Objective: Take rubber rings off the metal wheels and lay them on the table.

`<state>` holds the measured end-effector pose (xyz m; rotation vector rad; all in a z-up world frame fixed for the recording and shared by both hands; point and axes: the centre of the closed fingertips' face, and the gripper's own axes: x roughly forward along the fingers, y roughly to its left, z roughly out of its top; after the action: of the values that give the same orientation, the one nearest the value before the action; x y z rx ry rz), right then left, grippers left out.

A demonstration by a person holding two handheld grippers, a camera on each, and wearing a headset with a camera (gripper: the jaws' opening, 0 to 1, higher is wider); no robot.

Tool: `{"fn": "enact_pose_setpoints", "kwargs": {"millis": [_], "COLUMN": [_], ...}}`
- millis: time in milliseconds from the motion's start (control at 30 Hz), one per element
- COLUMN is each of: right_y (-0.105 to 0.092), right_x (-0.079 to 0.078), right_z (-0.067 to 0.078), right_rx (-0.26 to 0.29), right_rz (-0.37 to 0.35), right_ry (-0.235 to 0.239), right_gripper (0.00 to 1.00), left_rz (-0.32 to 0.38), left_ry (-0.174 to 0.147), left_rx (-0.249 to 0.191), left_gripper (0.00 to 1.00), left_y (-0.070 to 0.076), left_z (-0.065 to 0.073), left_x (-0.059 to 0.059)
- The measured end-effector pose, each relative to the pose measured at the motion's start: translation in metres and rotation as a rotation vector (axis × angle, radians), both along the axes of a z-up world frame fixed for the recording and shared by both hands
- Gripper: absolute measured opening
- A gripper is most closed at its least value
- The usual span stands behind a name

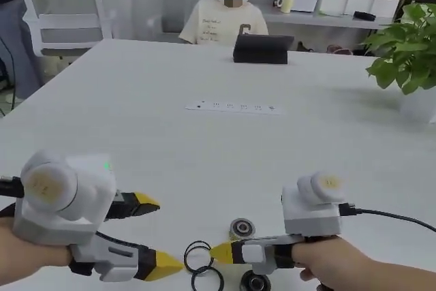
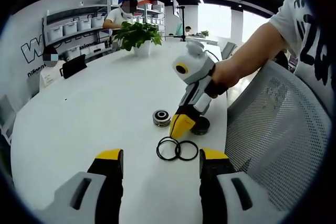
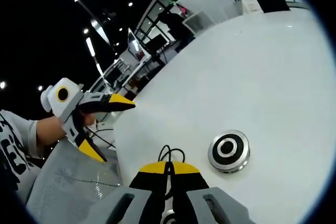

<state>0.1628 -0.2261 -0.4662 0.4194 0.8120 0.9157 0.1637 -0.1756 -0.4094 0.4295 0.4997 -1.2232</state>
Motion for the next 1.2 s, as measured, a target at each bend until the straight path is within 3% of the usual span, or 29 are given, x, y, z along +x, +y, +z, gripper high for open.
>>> {"fn": "enact_pose_setpoints", "kwargs": {"millis": [533, 633, 800, 1033, 1200], "right_y": [-0.007, -0.012, -0.017, -0.033, -0.044], "right_x": [0.005, 0.008, 0.009, 0.010, 0.010], "right_z": [0.012, 0.017, 0.025, 0.045, 0.057], "right_rx": [0.006, -0.006, 0.002, -0.041, -0.040], "right_rz": [-0.033, -0.045, -0.057, -0.065, -0.086], "right_ry": [-0.052, -0.092, -0.116, -0.237, -0.285], "right_gripper": [0.11, 0.16, 0.20, 0.24, 0.28], "left_rz": [0.004, 0.002, 0.009, 0.013, 0.016], "left_ry": [0.009, 0.007, 0.011, 0.011, 0.013], "left_rx": [-0.001, -0.002, -0.008, -0.016, -0.023], "left_gripper": [0.56, 0.56, 0.56, 0.56, 0.57], "left_y": [-0.001, -0.001, -0.003, -0.003, -0.004], "left_z": [0.001, 0.002, 0.004, 0.008, 0.010], "left_x": [-0.002, -0.003, -0.004, -0.006, -0.007]}}
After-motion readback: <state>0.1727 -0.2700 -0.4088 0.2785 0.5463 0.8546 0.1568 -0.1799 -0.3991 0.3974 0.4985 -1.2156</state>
